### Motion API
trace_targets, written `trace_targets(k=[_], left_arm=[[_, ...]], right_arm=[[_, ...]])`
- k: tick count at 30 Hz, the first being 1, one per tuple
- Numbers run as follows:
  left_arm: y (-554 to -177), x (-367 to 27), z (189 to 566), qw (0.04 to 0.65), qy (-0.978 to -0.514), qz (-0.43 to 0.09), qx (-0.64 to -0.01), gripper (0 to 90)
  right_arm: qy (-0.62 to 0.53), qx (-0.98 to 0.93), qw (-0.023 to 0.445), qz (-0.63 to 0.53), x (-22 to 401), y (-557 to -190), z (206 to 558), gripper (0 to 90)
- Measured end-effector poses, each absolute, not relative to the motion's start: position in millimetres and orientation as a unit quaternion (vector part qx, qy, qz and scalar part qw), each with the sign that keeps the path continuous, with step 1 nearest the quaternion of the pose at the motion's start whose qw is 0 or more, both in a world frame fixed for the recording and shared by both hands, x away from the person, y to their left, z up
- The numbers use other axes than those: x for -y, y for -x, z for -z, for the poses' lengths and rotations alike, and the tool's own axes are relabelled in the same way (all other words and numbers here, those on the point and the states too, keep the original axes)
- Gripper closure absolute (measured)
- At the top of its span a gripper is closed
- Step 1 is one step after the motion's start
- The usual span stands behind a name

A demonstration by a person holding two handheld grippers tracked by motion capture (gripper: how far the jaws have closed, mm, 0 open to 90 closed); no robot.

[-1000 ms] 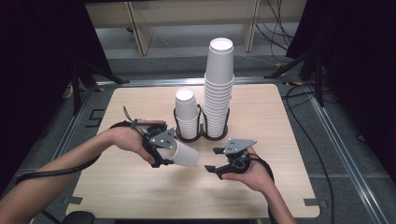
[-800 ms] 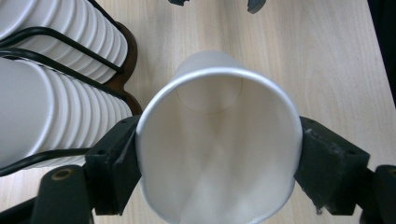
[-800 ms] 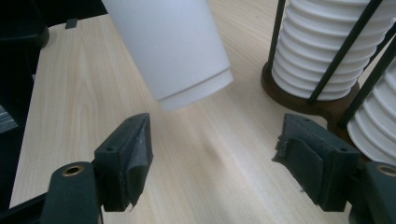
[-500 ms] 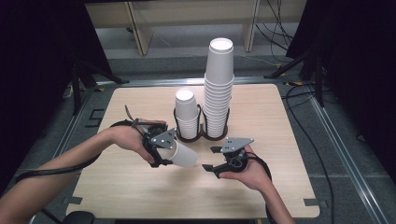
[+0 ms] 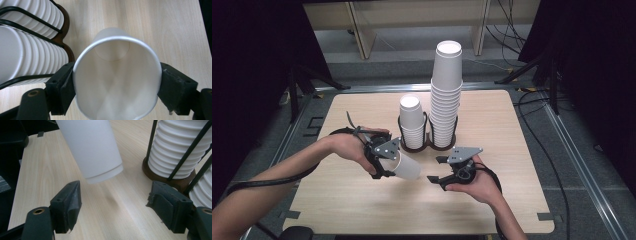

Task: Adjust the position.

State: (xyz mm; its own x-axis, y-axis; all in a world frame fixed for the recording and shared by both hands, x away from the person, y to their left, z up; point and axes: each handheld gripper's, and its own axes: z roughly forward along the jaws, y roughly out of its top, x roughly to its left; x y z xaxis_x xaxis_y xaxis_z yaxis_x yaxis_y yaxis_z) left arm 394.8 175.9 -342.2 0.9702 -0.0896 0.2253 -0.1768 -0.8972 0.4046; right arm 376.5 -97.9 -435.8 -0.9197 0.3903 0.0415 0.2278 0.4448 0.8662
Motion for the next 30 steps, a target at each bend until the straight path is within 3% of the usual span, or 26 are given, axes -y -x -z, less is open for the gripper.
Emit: trace_targets(k=[30], left_arm=[[-395, -173, 341, 0.188, -0.976, -0.092, 0.068, 21.5]], right_arm=[[-0.159, -0.85, 0.071, -0.497, 75, -378, 436, 25.2]])
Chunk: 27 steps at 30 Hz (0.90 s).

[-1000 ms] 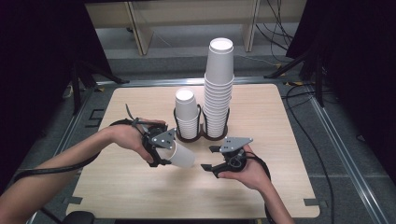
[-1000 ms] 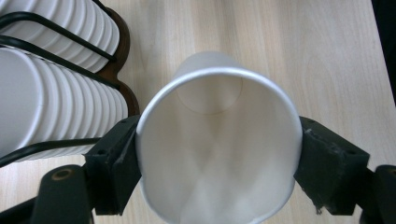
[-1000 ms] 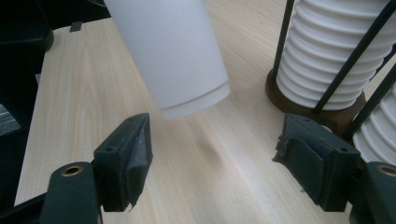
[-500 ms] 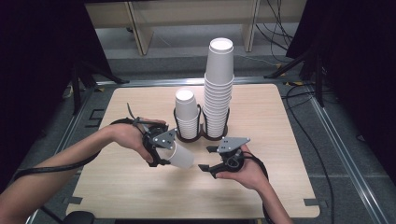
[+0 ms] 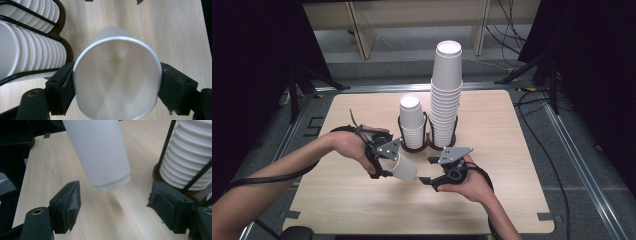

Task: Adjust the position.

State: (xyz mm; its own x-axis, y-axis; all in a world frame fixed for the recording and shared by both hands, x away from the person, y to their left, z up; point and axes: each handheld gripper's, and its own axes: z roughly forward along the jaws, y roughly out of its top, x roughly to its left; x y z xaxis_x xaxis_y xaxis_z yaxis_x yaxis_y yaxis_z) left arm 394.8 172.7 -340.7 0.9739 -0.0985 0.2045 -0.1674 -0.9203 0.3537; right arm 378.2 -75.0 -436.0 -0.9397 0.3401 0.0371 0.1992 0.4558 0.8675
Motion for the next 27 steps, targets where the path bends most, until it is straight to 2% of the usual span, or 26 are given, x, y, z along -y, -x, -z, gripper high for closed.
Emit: trace_targets(k=[27], left_arm=[[-393, -164, 344, 0.166, -0.979, -0.079, 0.092, 21.3]], right_arm=[[-0.114, -0.855, 0.062, -0.501, 37, -381, 428, 22.2]])
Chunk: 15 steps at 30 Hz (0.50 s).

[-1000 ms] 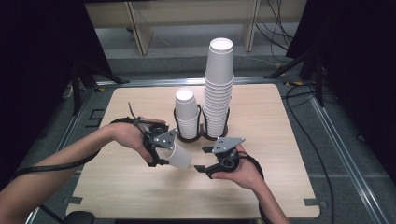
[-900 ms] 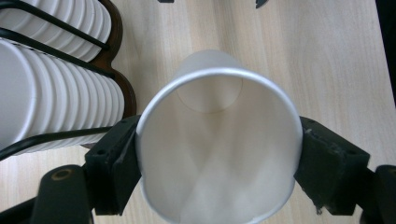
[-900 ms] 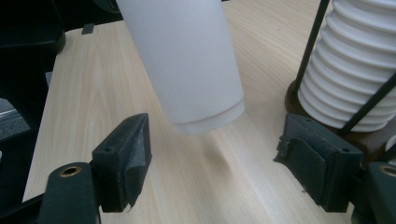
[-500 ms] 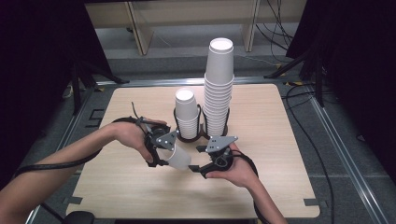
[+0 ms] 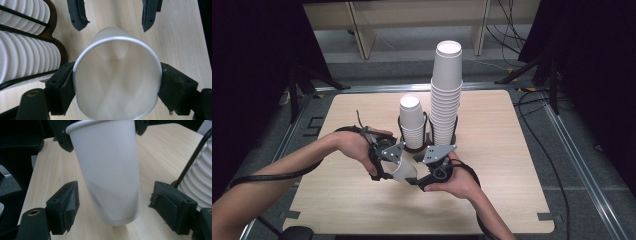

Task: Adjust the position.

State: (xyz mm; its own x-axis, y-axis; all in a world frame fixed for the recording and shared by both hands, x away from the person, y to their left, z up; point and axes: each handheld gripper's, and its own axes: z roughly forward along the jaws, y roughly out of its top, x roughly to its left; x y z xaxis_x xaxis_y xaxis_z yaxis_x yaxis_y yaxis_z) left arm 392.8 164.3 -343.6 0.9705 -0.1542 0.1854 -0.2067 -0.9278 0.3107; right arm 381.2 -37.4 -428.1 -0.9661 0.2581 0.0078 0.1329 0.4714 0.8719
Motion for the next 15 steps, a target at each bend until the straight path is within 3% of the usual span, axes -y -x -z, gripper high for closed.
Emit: trace_targets(k=[15], left_arm=[[-388, -158, 342, 0.159, -0.978, -0.075, 0.112, 21.3]], right_arm=[[-0.096, -0.862, 0.05, -0.495, 19, -383, 433, 21.3]])
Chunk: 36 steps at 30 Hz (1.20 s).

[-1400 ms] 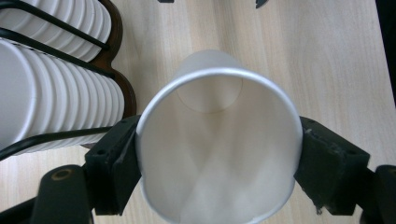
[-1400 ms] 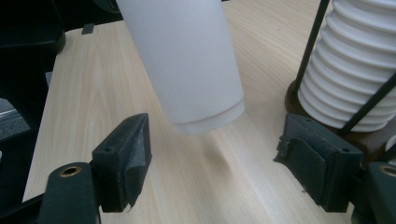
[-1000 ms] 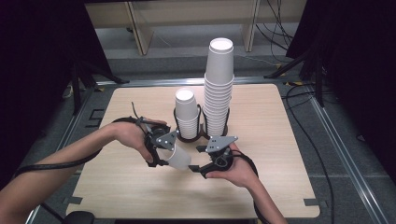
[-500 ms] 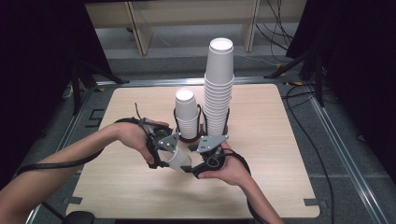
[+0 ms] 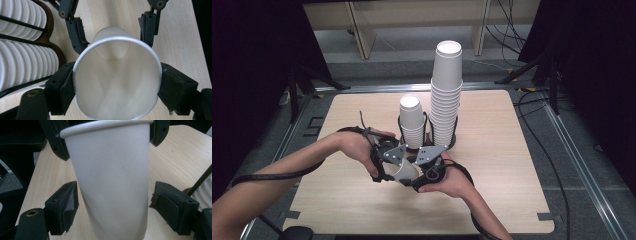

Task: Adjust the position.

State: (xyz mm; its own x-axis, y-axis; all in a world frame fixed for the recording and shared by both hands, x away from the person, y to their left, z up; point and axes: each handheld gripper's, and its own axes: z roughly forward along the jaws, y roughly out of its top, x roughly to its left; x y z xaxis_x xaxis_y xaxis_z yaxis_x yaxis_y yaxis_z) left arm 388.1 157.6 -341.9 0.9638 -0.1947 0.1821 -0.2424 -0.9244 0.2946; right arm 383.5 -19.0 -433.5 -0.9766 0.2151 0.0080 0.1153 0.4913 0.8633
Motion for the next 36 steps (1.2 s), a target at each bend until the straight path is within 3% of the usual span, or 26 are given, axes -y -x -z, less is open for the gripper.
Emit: trace_targets(k=[29, 36], left_arm=[[-384, -152, 340, 0.167, -0.975, -0.073, 0.131, 21.2], [-383, -152, 342, 0.171, -0.974, -0.07, 0.134, 17.6]], right_arm=[[-0.094, -0.86, 0.049, -0.5, 16, -382, 449, 22.3], [-0.081, -0.858, 0.054, -0.504, 14, -380, 450, 23.1]])
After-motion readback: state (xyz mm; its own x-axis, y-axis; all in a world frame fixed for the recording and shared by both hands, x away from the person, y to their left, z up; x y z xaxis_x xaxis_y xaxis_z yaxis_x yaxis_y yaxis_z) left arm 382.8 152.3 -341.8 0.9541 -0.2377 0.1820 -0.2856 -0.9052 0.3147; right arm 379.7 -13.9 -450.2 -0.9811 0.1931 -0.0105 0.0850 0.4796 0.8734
